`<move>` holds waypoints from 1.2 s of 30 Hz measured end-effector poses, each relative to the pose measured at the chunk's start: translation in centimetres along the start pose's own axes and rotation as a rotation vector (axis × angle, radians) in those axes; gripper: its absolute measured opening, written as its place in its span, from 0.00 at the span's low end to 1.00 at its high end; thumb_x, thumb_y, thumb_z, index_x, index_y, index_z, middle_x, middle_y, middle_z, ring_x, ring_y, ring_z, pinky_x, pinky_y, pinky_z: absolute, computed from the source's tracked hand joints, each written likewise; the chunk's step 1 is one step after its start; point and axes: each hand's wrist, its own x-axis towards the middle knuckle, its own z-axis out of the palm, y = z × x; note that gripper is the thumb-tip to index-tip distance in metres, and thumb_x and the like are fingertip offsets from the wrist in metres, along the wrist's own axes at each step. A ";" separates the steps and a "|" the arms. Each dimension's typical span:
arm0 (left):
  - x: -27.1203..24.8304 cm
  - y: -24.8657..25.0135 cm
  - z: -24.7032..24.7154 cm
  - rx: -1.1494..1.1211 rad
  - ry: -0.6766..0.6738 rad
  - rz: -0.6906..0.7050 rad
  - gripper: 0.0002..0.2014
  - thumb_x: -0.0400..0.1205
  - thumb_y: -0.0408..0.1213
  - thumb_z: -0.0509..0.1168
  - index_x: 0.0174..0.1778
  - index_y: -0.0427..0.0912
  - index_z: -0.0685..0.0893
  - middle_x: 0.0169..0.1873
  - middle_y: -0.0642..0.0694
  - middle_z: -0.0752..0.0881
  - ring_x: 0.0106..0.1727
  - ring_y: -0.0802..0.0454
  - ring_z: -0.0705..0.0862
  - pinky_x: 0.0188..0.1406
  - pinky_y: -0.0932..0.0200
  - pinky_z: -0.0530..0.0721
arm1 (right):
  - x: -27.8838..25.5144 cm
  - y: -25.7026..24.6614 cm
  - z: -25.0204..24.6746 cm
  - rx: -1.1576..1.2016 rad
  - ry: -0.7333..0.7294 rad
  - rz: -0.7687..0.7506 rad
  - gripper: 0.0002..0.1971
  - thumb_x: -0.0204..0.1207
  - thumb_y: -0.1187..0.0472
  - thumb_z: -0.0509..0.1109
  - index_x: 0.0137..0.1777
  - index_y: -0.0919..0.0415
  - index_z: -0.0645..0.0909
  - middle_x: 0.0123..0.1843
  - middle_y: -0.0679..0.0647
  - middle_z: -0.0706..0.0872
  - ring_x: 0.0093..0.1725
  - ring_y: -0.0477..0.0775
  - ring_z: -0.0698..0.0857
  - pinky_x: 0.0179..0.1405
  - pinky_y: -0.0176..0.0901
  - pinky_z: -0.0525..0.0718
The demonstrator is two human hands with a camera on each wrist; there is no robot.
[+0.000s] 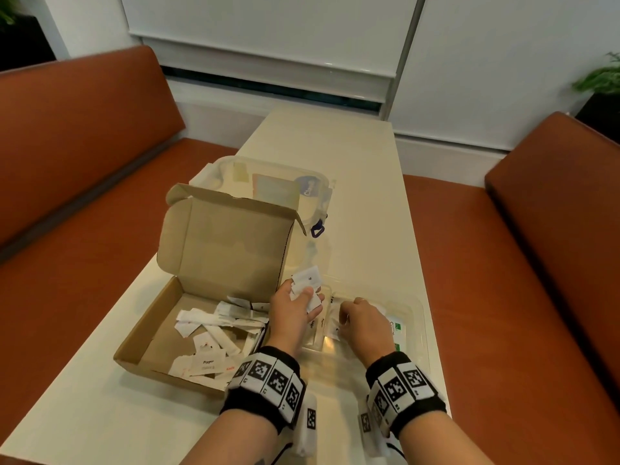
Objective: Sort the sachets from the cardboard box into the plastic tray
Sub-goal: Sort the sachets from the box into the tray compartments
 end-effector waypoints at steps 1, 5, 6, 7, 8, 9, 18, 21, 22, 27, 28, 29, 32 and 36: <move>0.0 0.0 0.0 0.001 0.001 0.000 0.10 0.84 0.28 0.61 0.55 0.47 0.81 0.49 0.42 0.87 0.49 0.48 0.90 0.35 0.60 0.88 | 0.0 0.0 0.0 0.004 -0.002 0.001 0.04 0.74 0.65 0.65 0.46 0.57 0.80 0.49 0.52 0.81 0.43 0.52 0.77 0.36 0.39 0.70; 0.0 0.0 -0.2 0.005 -0.018 0.007 0.10 0.84 0.28 0.61 0.58 0.44 0.81 0.50 0.41 0.87 0.47 0.50 0.90 0.35 0.61 0.88 | 0.1 0.0 0.0 0.035 0.001 0.009 0.06 0.75 0.64 0.66 0.51 0.57 0.79 0.51 0.51 0.80 0.48 0.54 0.80 0.39 0.38 0.72; -0.1 0.0 -0.2 0.006 -0.022 0.009 0.10 0.84 0.28 0.61 0.59 0.42 0.81 0.50 0.40 0.87 0.47 0.50 0.90 0.35 0.61 0.88 | 0.1 0.0 0.0 0.040 0.004 0.011 0.07 0.75 0.64 0.66 0.51 0.57 0.79 0.51 0.51 0.80 0.49 0.54 0.80 0.39 0.39 0.72; -0.1 0.0 -0.2 0.006 -0.025 0.008 0.11 0.84 0.28 0.60 0.61 0.41 0.81 0.51 0.40 0.87 0.47 0.50 0.90 0.35 0.61 0.88 | 0.0 0.0 0.0 0.041 0.008 0.012 0.07 0.75 0.64 0.66 0.52 0.57 0.78 0.51 0.52 0.80 0.49 0.54 0.80 0.39 0.39 0.72; -0.1 0.0 -0.3 0.008 -0.027 0.007 0.12 0.84 0.28 0.60 0.62 0.41 0.80 0.51 0.40 0.87 0.47 0.49 0.90 0.35 0.61 0.88 | 0.0 0.0 0.1 0.041 0.013 0.012 0.07 0.75 0.64 0.66 0.52 0.57 0.78 0.51 0.52 0.81 0.49 0.54 0.80 0.39 0.39 0.72; -0.1 0.0 -0.2 0.011 -0.029 0.005 0.12 0.84 0.28 0.60 0.62 0.41 0.80 0.52 0.39 0.87 0.48 0.49 0.90 0.35 0.61 0.88 | -0.1 0.0 0.1 0.040 0.016 0.012 0.06 0.75 0.64 0.66 0.51 0.57 0.77 0.51 0.52 0.81 0.48 0.53 0.80 0.39 0.39 0.71; -0.8 0.3 -0.1 0.050 -0.180 -0.074 0.12 0.83 0.27 0.62 0.60 0.42 0.81 0.51 0.41 0.87 0.45 0.49 0.91 0.36 0.60 0.88 | -0.3 -0.6 -2.0 0.585 0.241 0.061 0.11 0.82 0.56 0.63 0.46 0.61 0.84 0.40 0.52 0.87 0.41 0.49 0.83 0.39 0.38 0.76; -1.1 0.4 0.2 0.103 -0.254 -0.099 0.15 0.83 0.29 0.64 0.65 0.39 0.79 0.55 0.39 0.85 0.46 0.50 0.91 0.42 0.54 0.90 | -0.5 -1.0 -3.3 0.857 0.232 0.067 0.10 0.79 0.54 0.68 0.42 0.58 0.86 0.34 0.48 0.87 0.30 0.37 0.81 0.30 0.25 0.75; -1.2 0.5 0.4 0.111 -0.268 -0.106 0.15 0.82 0.29 0.64 0.65 0.38 0.80 0.56 0.38 0.85 0.48 0.49 0.90 0.44 0.53 0.90 | -0.6 -0.9 -3.6 0.887 0.213 0.064 0.08 0.77 0.56 0.71 0.42 0.59 0.86 0.35 0.49 0.87 0.28 0.36 0.81 0.30 0.24 0.75; -1.8 0.7 0.7 0.066 -0.248 -0.125 0.12 0.82 0.28 0.65 0.60 0.42 0.80 0.56 0.36 0.84 0.48 0.43 0.90 0.38 0.56 0.90 | -0.8 0.1 -4.1 1.011 0.196 0.154 0.05 0.70 0.63 0.77 0.43 0.63 0.85 0.32 0.52 0.88 0.26 0.38 0.80 0.27 0.28 0.76; -1.8 0.7 0.6 0.047 -0.232 -0.125 0.11 0.82 0.28 0.64 0.58 0.44 0.80 0.54 0.37 0.84 0.45 0.44 0.91 0.36 0.57 0.90 | -0.9 0.3 -4.1 1.037 0.183 0.179 0.07 0.70 0.64 0.78 0.44 0.63 0.84 0.32 0.53 0.88 0.25 0.39 0.80 0.25 0.28 0.76; -1.8 0.7 0.6 0.036 -0.219 -0.123 0.11 0.82 0.28 0.64 0.57 0.45 0.80 0.53 0.38 0.85 0.44 0.44 0.91 0.35 0.57 0.90 | -1.0 0.5 -4.1 1.045 0.168 0.195 0.08 0.70 0.65 0.78 0.45 0.63 0.83 0.31 0.54 0.89 0.24 0.40 0.79 0.24 0.28 0.76; -2.0 0.6 0.7 0.053 -0.200 -0.108 0.12 0.82 0.30 0.65 0.61 0.43 0.81 0.55 0.37 0.85 0.49 0.40 0.90 0.36 0.57 0.90 | -1.3 0.8 -4.0 1.010 0.147 0.200 0.07 0.71 0.64 0.76 0.45 0.64 0.82 0.33 0.55 0.90 0.25 0.44 0.81 0.22 0.29 0.76; -2.1 0.3 0.8 0.111 -0.146 -0.082 0.15 0.81 0.28 0.66 0.63 0.44 0.79 0.55 0.40 0.80 0.52 0.42 0.87 0.34 0.60 0.89 | -1.5 1.0 -4.0 1.008 0.094 0.173 0.04 0.73 0.63 0.74 0.42 0.64 0.84 0.34 0.55 0.90 0.28 0.48 0.83 0.23 0.33 0.78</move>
